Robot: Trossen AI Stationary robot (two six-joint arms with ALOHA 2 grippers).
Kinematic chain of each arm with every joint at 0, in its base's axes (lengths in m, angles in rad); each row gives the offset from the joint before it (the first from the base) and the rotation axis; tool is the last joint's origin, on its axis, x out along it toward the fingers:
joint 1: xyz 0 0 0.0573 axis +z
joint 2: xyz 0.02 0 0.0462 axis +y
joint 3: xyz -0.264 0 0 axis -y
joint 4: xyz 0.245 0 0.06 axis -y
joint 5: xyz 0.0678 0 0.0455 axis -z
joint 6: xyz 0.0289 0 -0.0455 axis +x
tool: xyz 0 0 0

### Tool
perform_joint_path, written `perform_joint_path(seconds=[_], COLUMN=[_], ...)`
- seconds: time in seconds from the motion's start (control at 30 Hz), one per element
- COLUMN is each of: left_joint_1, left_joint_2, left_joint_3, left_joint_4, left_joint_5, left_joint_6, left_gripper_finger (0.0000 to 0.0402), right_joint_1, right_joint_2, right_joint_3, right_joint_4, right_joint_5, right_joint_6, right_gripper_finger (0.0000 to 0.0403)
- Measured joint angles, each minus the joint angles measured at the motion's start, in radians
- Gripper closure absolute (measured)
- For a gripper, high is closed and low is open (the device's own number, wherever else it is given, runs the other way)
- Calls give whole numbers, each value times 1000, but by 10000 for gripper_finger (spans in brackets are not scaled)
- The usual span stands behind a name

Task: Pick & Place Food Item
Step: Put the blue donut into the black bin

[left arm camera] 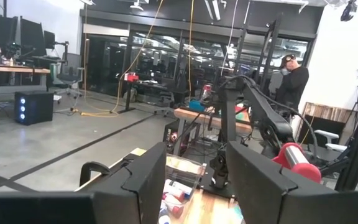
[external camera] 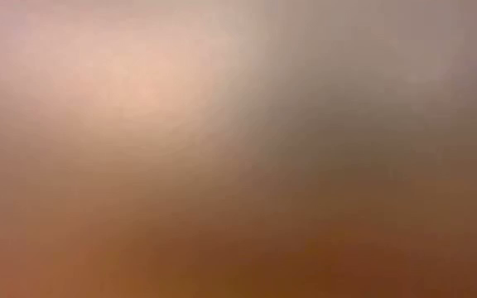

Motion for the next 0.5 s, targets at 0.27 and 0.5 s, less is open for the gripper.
perform_joint_path(seconds=[0.27, 0.5], left_joint_1=[0, 0], left_joint_2=[18, 69], left_joint_3=[1, 51], left_joint_4=[-1, -3], left_joint_5=[0, -18], left_joint_6=[0, 33], left_gripper_finger=[238, 238], right_joint_1=[-222, -491], right_joint_2=[-231, -282], right_joint_3=[25, 172], right_joint_4=[-50, 93], right_joint_5=[239, 266], right_joint_6=[-226, -743], right_gripper_finger=[300, 300])
